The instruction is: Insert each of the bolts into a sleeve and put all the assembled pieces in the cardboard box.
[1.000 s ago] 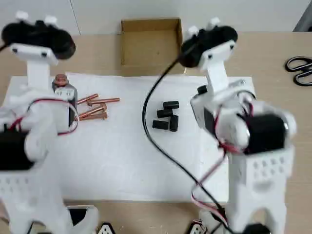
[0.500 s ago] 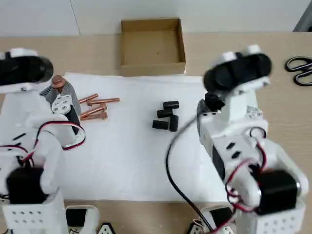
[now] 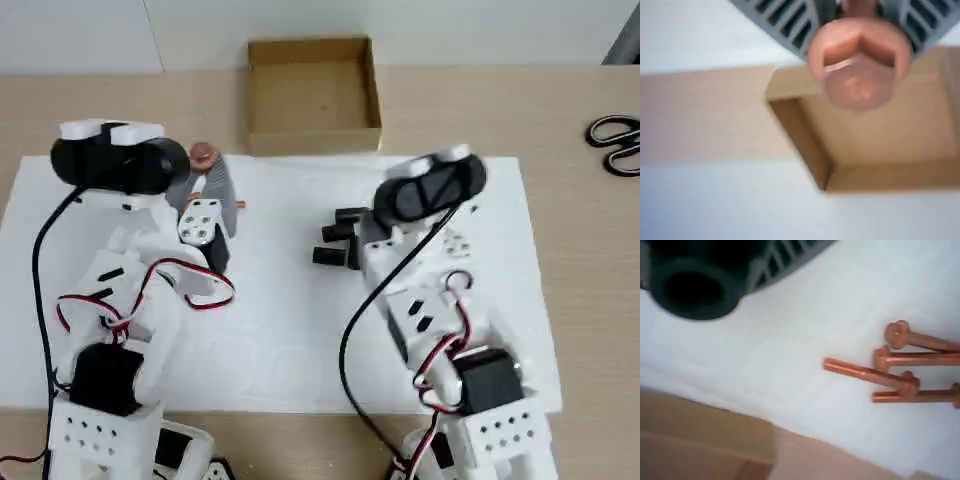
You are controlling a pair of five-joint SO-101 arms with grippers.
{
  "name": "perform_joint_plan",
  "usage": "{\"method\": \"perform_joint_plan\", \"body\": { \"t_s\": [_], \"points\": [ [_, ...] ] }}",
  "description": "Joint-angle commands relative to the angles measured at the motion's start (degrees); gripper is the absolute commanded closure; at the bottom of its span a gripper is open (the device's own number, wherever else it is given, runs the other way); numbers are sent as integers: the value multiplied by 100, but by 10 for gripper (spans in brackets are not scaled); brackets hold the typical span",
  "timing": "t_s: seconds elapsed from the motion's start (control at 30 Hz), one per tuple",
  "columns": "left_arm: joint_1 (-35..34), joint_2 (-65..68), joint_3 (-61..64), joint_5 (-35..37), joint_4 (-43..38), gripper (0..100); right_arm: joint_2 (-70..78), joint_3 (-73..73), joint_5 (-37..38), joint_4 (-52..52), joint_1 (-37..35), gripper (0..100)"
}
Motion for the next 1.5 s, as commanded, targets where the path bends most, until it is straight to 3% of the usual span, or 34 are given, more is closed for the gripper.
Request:
{"method": "perform_joint_plan", "body": {
  "t_s": [0.0, 0.23, 0.5, 0.73, 1.47],
  "points": [
    [105, -35, -40, 404, -457, 994, -400, 545, -53, -576, -330, 995],
    [633, 26, 75, 932, -475, 994, -831, 1495, -35, -1130, -462, 995],
    [1169, 26, 470, 932, -501, 994, -1429, 2541, -26, -1965, -1429, 995],
    [1424, -9, 725, 932, -510, 994, -1640, 2655, -26, -1982, -1490, 995],
    [1468, -9, 822, 932, -484, 994, -1666, 2664, -26, -1947, -1798, 995]
  ]
}}
